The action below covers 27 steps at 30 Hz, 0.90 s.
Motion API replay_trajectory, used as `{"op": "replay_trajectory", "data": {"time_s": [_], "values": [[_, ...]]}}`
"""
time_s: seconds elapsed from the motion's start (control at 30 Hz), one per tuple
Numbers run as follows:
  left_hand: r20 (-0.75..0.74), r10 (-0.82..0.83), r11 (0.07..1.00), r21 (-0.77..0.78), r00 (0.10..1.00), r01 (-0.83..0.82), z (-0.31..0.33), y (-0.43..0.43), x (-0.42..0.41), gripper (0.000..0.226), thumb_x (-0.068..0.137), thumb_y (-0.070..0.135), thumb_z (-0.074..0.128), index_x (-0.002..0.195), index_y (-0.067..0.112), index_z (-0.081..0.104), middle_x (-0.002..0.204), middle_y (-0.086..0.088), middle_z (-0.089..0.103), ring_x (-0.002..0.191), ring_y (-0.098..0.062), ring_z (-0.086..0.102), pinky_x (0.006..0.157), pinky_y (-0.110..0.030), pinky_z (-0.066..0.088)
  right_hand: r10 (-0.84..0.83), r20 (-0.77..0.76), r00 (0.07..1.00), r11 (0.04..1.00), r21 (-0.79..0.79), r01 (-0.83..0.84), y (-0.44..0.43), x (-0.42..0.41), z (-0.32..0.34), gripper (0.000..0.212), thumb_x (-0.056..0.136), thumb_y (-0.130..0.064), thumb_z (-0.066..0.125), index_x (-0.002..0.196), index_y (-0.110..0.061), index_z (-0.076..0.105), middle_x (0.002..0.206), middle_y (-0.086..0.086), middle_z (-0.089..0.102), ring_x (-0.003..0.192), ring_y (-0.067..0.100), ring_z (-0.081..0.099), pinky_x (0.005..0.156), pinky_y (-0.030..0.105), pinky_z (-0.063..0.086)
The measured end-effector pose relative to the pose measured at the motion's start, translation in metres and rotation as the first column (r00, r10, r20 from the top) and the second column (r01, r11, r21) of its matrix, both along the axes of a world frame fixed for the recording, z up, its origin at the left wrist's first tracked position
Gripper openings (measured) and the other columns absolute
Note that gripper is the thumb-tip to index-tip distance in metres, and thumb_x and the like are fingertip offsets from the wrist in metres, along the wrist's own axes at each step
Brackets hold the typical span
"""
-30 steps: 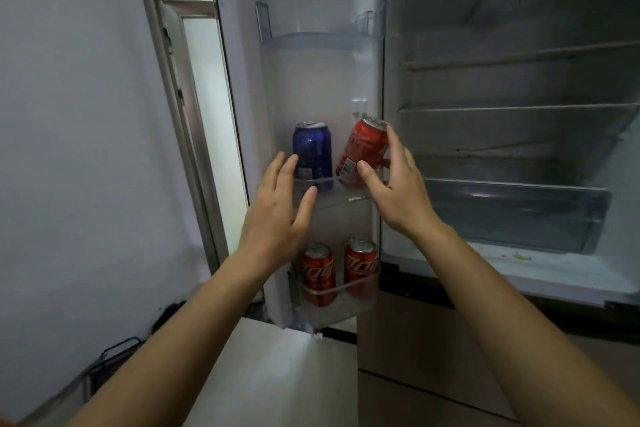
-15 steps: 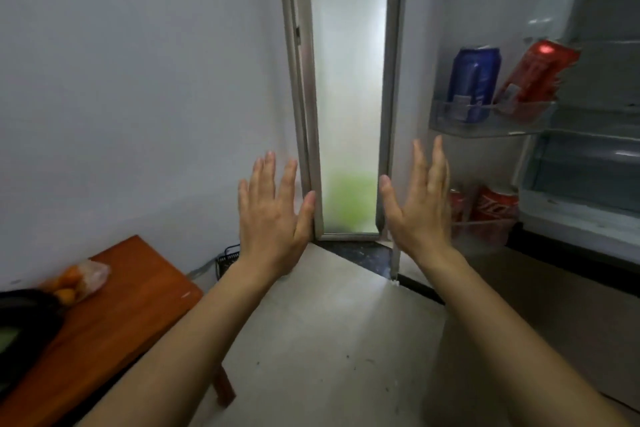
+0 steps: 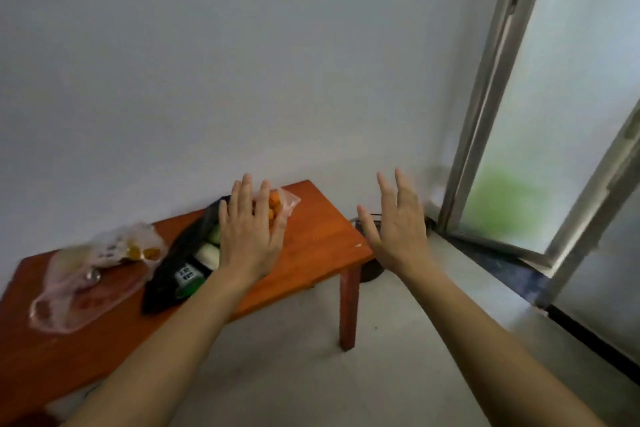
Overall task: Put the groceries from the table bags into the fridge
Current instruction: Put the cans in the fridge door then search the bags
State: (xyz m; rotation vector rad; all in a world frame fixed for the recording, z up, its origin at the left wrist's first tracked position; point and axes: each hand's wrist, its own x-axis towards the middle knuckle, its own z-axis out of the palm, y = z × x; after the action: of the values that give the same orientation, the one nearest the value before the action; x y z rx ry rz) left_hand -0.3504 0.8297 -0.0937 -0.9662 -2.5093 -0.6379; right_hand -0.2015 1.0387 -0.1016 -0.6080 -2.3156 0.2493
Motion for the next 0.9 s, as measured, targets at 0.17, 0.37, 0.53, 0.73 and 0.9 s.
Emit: {"op": "replay_trajectory", "data": {"time_s": [0.17,0.37,0.53,0.73,0.9], "values": [[0.059,0.169,0.983,-0.088,0.984,-0.164,-0.029,-0.087,-0.074,0.073,0.099,0.060,0.011,0.157,0.018,0.024,0.166,-0.013,0.011,0.153,-0.030,0.007,0.122,-0.053,0.009,0.182,0.067,0.981,0.983,-0.012,-0.181,-0.054,-0.107,-0.017,0.067,0.102,-0.051,0.043,0.156,-0.017,0.024,0.163,0.016,0.020,0.149,0.032,0.023,0.118,0.046,0.026],[0.107,0.313,0.946,-0.128,0.944,-0.299,-0.075,-0.158,-0.154,0.077,0.098,0.063,0.004,0.155,0.017,0.028,0.165,-0.012,0.017,0.153,-0.028,0.012,0.122,-0.054,0.016,0.380,0.116,0.918,0.924,-0.022,-0.381,-0.097,-0.232,-0.050,0.062,0.102,-0.048,0.044,0.152,-0.014,0.034,0.158,0.017,0.030,0.145,0.034,0.030,0.113,0.048,0.035],[0.168,0.412,0.901,-0.222,0.896,-0.373,-0.087,-0.191,-0.218,0.052,0.106,0.045,0.029,0.151,0.019,0.035,0.160,-0.008,0.030,0.147,-0.026,0.030,0.118,-0.045,0.025,0.518,0.146,0.843,0.855,-0.122,-0.504,-0.121,-0.344,-0.064,0.062,0.101,-0.042,0.050,0.153,-0.012,0.033,0.157,0.016,0.033,0.143,0.033,0.034,0.107,0.047,0.045],[0.258,0.532,0.815,-0.413,0.806,-0.406,-0.107,-0.241,-0.299,0.057,0.103,0.054,0.022,0.145,0.022,0.044,0.155,-0.005,0.038,0.138,-0.025,0.043,0.106,-0.045,0.047,0.711,0.166,0.684,0.703,-0.218,-0.678,-0.167,-0.473,-0.068,0.051,0.101,-0.033,0.051,0.148,-0.015,0.041,0.148,0.009,0.045,0.132,0.027,0.047,0.092,0.041,0.053],[0.384,0.498,0.811,-0.525,0.777,-0.260,-0.138,-0.268,-0.331,0.067,0.098,0.049,0.007,0.143,0.018,0.045,0.152,-0.002,0.037,0.141,-0.020,0.033,0.116,-0.039,0.034,0.820,0.250,0.515,0.572,-0.335,-0.748,-0.228,-0.538,-0.094,0.035,0.101,-0.026,0.050,0.134,-0.015,0.054,0.123,0.008,0.060,0.105,0.028,0.062,0.082,0.037,0.052]]}}
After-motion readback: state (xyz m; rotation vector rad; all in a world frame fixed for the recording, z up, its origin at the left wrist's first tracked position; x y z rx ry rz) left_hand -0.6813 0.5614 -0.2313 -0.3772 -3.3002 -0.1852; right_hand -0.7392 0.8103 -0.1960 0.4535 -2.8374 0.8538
